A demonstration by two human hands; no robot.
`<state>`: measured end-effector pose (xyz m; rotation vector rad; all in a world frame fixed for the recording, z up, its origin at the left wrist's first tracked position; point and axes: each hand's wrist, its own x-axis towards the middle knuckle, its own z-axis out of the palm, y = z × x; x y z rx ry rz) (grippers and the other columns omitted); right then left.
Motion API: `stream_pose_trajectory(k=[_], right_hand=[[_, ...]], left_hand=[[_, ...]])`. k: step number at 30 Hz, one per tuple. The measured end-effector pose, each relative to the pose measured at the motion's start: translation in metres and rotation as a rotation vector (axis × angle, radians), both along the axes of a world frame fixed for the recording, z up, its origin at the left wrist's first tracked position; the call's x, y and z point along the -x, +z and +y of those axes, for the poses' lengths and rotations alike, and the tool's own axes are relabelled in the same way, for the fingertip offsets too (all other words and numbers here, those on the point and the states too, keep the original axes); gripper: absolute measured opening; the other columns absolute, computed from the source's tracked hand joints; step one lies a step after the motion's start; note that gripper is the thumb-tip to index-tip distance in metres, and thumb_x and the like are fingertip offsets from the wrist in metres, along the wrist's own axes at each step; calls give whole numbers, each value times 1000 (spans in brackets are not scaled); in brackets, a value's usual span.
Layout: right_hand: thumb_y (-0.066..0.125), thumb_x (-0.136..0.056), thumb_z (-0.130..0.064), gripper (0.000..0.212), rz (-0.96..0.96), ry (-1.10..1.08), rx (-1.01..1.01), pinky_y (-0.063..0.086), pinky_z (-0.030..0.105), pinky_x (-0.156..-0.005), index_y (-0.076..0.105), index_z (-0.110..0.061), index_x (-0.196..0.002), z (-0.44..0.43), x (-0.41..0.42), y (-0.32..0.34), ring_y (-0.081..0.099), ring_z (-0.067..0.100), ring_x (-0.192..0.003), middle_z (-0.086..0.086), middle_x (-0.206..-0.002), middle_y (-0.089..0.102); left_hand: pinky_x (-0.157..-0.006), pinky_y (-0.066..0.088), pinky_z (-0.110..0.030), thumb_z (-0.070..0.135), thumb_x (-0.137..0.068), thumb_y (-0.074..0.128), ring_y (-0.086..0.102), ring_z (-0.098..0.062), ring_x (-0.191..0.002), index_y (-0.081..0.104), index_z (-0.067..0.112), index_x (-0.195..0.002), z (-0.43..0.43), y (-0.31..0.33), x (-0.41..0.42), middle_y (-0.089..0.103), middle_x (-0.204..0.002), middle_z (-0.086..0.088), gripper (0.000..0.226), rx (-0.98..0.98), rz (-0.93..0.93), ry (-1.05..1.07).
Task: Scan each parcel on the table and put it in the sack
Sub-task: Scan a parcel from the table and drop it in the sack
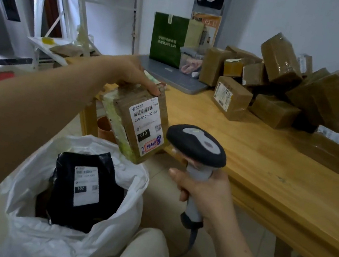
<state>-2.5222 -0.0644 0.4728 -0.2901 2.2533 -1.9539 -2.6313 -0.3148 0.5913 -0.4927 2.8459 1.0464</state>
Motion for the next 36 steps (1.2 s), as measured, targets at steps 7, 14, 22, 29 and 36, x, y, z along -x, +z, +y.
stream_pose_trajectory(k=[7,14,22,29,36], right_hand=[[73,-78,-2,11,-273,1,58,49,29,-49,64,-5,-84,-39,20,-48,56,17,-46,8,-57,61],[72,-80,-1,12,-473,27,16,50,27,-48,65,-4,-89,-96,30,-80,57,18,-50,12,-65,63],[71,-79,2,8,-543,74,-50,48,28,-48,64,-1,-81,-133,33,-103,53,17,-46,12,-58,60],[69,-80,3,12,-529,89,-43,44,26,-46,63,-5,-74,-141,39,-113,49,18,-44,12,-57,57],[69,-81,3,9,-542,111,-13,44,25,-45,63,-4,-78,-137,38,-109,50,16,-44,12,-59,56]], left_hand=[[-86,54,-46,60,-33,83,57,-33,-102,49,16,-127,-80,-52,-34,56,-117,-13,110,150,-73,246],[-86,42,-42,49,-74,77,40,-33,-105,47,10,-101,-159,-135,-73,40,-120,-19,56,385,-146,497],[-103,38,-50,59,-70,70,34,-44,-125,53,20,-124,-191,-276,-108,34,-136,-23,68,-59,-38,884],[-97,47,-44,50,-90,52,57,-40,-106,65,8,-111,-192,-350,-135,65,-111,-22,49,-235,-159,924],[-104,34,-49,21,-93,52,41,-43,-125,35,9,-140,-177,-340,-119,41,-135,-27,51,-22,-258,925]])
